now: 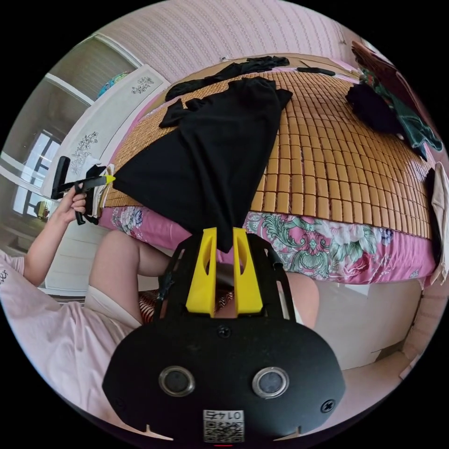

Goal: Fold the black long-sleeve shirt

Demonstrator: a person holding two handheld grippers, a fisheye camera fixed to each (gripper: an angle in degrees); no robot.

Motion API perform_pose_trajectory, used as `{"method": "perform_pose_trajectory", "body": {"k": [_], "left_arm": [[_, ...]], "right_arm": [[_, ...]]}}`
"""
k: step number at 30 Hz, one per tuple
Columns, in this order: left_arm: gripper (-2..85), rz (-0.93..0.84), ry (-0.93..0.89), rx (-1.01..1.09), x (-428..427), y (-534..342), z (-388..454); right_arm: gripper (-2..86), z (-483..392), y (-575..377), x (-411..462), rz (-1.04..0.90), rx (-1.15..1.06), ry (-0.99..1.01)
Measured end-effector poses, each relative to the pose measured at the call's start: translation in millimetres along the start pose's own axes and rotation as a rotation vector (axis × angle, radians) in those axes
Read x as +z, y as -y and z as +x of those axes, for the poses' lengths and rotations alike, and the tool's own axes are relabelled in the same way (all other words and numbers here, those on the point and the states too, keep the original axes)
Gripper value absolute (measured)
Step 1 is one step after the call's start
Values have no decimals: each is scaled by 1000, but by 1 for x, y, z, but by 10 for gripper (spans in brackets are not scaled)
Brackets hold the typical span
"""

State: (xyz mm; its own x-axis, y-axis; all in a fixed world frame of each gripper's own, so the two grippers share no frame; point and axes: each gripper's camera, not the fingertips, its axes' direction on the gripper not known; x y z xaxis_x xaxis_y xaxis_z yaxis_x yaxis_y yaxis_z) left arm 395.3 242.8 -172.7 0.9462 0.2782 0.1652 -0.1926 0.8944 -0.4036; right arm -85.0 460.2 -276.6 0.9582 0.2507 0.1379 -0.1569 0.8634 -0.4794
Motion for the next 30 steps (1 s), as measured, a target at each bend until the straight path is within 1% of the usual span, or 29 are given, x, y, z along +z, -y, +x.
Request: {"method": "perform_pose_trajectory", "body": {"k": [1,3,5,6,8,10,13,16,18,21,22,23,25,28,30], "left_arm": [[-10,57,-43,0,-20,-13,-5],[-10,128,-71,-25,-42,-32,-18],[-10,154,-71,-87,-53,-50,-36],[-10,161,-39,-128,-54,-61,-50],[-10,138,-4,-194,-47,-75,-73],[-10,105,-26,-294,-33,-94,-101],[-10,102,-56,-357,-24,-112,-120],[-10,92,-53,-369,-19,-122,-127],[-10,82,-45,-360,-18,-126,-128],[-10,58,44,-346,-20,-133,-129],[-10,80,83,-400,-24,-141,-135],[-10,101,81,-437,-27,-146,-139],[-10,134,42,-574,-29,-167,-158],[-10,73,46,-539,-20,-176,-156],[-10,83,44,-514,-21,-182,-151]], "right_arm": [[67,-5,0,1,5,-20,-15],[79,-12,-1,5,11,-43,-42],[92,-18,-2,17,-5,-53,-66],[94,-18,-2,20,-12,-50,-67],[103,-17,-5,31,-25,-15,-48],[106,-16,-8,35,-28,8,-28],[112,-12,-10,40,-25,44,-11],[113,-8,-8,46,-38,82,25],[110,-11,-6,45,-47,70,18],[112,-19,-10,46,-54,6,-67],[116,-18,-12,49,-66,-2,-81],[117,-14,-16,51,-78,5,-70],[115,-9,-20,53,-86,17,-29],[103,-8,-28,57,-102,2,29],[81,-8,-35,61,-107,2,44]]}}
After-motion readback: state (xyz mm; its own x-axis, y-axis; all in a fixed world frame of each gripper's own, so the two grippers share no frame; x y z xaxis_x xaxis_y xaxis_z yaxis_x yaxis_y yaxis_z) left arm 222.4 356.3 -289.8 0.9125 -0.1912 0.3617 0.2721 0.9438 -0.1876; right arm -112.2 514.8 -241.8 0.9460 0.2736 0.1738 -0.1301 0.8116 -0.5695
